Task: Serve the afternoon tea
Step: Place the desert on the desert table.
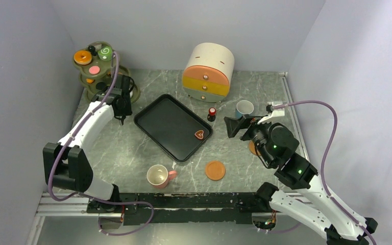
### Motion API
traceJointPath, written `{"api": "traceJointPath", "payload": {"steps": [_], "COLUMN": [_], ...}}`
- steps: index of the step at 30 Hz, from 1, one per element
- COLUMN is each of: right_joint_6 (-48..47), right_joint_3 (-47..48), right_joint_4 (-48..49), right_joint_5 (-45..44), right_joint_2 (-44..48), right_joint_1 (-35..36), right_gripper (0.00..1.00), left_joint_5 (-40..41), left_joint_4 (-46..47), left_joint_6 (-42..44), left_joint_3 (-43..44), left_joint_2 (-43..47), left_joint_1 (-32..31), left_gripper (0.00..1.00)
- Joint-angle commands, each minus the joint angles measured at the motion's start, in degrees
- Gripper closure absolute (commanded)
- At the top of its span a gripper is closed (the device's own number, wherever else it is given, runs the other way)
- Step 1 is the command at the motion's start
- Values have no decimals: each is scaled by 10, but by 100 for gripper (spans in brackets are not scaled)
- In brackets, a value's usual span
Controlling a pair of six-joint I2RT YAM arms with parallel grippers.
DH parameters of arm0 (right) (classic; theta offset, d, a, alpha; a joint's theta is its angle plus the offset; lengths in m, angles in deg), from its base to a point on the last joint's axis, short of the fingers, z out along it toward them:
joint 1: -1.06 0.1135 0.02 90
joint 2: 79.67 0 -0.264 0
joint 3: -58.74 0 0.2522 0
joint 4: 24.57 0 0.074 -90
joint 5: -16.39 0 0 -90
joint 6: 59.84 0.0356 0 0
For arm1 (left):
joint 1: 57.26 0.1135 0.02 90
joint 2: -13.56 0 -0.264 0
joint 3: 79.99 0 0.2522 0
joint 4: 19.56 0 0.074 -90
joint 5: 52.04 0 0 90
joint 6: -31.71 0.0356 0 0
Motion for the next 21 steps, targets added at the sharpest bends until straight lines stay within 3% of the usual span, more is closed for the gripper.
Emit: {"api": "traceJointPath", "payload": {"steps": [1,7,21], "right_joint_6": [2,10,5], "right_joint_3": [1,-3,-1], "right_joint_4": [4,5,-1], "right_joint_5": [8,16,13], "right_joint_2": [12,16,23], "right_joint_1": [-3,-3,-3], "right_gripper": [4,5,5], "left_joint_5": [17,16,55], "left_joint_4": [44,57,119], "left_joint_6": [-4,5,13], "left_joint_3": [-6,-15,13], "left_joint_2": [8,4,-45], "left_joint_1": [36,79,109], "left_gripper": [62,62,62]}}
